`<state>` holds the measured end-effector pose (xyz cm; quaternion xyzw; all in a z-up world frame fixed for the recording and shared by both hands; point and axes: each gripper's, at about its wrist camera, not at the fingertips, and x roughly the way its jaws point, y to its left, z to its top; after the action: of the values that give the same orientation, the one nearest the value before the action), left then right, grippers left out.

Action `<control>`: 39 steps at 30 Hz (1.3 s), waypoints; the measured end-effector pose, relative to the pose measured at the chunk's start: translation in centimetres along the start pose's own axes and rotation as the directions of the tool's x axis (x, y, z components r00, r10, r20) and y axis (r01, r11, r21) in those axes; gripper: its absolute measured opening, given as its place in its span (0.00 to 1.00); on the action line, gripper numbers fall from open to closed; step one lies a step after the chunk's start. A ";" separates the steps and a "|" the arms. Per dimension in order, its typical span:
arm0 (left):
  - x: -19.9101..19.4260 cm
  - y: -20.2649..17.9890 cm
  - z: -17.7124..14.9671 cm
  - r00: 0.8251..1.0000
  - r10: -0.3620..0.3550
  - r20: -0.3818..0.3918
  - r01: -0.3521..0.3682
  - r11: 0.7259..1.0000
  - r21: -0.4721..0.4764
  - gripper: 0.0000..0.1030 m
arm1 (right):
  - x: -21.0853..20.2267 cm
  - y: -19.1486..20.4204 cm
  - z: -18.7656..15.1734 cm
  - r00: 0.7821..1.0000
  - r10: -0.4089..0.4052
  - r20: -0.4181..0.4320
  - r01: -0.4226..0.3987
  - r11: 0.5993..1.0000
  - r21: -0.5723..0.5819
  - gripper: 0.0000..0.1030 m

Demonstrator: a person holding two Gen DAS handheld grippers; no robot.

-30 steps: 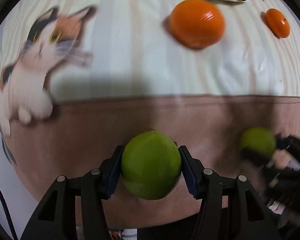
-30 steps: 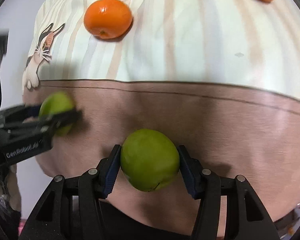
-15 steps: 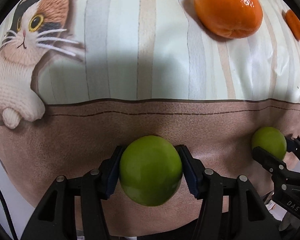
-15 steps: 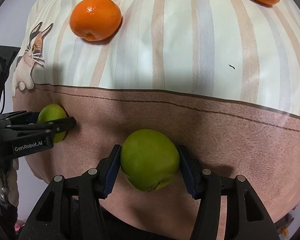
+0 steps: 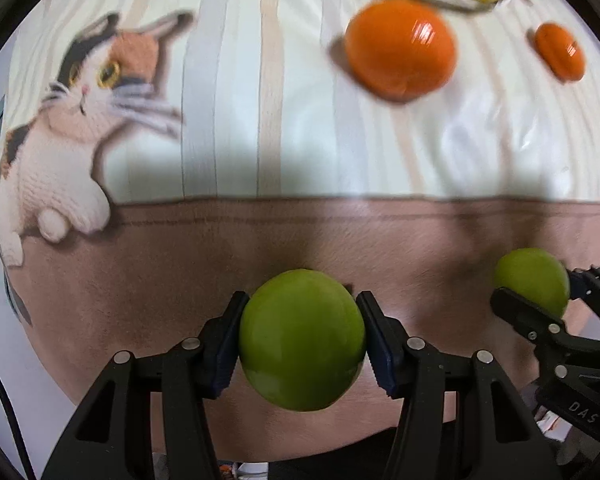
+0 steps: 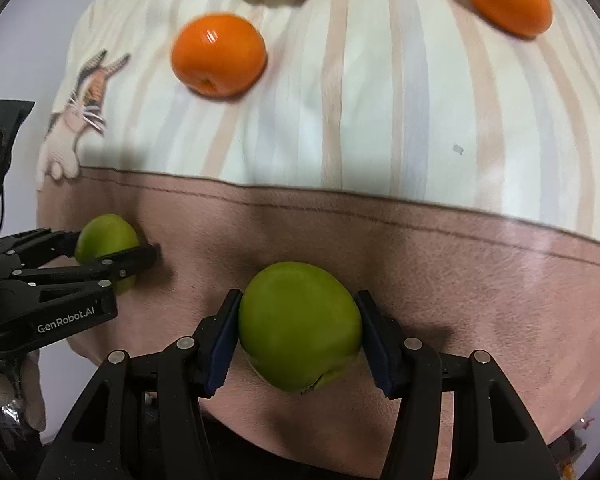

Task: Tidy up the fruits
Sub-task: 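Carry both green apples onto the plate and open both tools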

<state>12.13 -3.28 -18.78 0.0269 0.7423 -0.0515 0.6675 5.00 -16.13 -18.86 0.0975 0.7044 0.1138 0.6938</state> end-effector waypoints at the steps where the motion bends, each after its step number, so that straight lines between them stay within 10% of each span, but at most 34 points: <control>1: -0.9 -0.3 0.2 1.000 -0.018 0.014 0.018 1.000 -0.001 0.51 | -0.6 0.1 0.2 1.000 0.010 0.012 -0.010 1.000 0.003 0.57; 8: -7.9 -2.9 4.4 0.980 -0.132 0.147 0.133 0.991 0.007 0.51 | -6.0 -1.3 4.6 0.990 0.066 0.125 -0.068 0.998 0.012 0.57; 19: -16.4 -0.5 20.4 0.930 -0.190 0.316 0.175 0.982 0.074 0.51 | -15.0 -4.5 16.2 0.943 0.021 0.333 -0.017 1.000 -0.014 0.57; 30: -9.4 1.8 32.4 0.973 -0.159 0.166 0.157 0.987 0.027 0.51 | -13.9 -6.8 28.5 0.933 -0.060 0.354 0.077 0.997 -0.033 0.57; 39: -5.1 2.1 35.2 0.980 -0.187 0.066 0.186 0.982 0.011 0.51 | -8.4 -7.2 32.2 0.956 -0.076 0.284 0.099 0.993 -0.068 0.57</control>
<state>47.69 -4.96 -17.42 -0.0429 0.7188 -0.1166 0.6840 37.52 -24.66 -13.28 0.0531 0.5973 0.0964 0.7944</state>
